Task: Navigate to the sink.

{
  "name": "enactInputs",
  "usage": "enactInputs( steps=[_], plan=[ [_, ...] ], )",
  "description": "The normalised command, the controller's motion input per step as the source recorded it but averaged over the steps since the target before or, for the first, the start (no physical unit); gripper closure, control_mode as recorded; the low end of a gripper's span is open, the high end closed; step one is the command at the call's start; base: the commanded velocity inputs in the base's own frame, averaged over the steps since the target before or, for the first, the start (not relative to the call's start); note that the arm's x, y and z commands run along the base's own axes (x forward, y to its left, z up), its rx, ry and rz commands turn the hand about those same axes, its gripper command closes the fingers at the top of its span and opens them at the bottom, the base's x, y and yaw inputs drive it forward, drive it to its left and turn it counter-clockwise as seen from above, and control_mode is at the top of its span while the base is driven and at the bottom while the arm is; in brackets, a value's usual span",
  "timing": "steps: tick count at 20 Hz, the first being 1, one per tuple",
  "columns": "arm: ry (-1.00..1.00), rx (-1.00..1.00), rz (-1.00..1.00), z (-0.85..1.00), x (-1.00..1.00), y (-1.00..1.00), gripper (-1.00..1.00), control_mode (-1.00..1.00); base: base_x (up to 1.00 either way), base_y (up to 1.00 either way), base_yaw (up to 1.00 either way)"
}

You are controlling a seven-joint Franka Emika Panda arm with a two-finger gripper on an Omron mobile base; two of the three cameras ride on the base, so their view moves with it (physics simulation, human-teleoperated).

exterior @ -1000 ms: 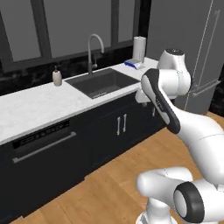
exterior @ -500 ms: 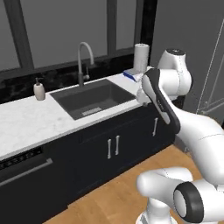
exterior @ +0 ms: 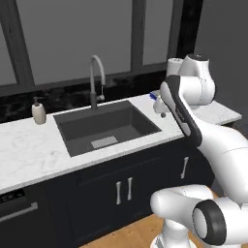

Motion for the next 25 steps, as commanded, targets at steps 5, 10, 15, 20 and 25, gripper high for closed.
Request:
enactInputs(
  steps=[5, 10, 15, 20, 25],
  plan=[
    [0.00, 0.00, 0.00, 0.00, 0.00, 0.00, -1.00, 1.00, 0.49, -0.02, 0.40],
    [0.00, 0.00, 0.00, 0.00, 0.00, 0.00, -1.00, 1.00, 0.93, 0.00, 0.30],
    [0.00, 0.00, 0.00, 0.00, 0.00, 0.00, -1.00, 1.00, 1.00, 0.00, 0.23],
    [0.00, 0.00, 0.00, 0.00, 0.00, 0.00, -1.00, 1.00, 0.98, 0.00, 0.16],
    [0.00, 0.00, 0.00, 0.00, 0.00, 0.00, -1.00, 1.00, 0.71, 0.00, 0.15]
  ],
)
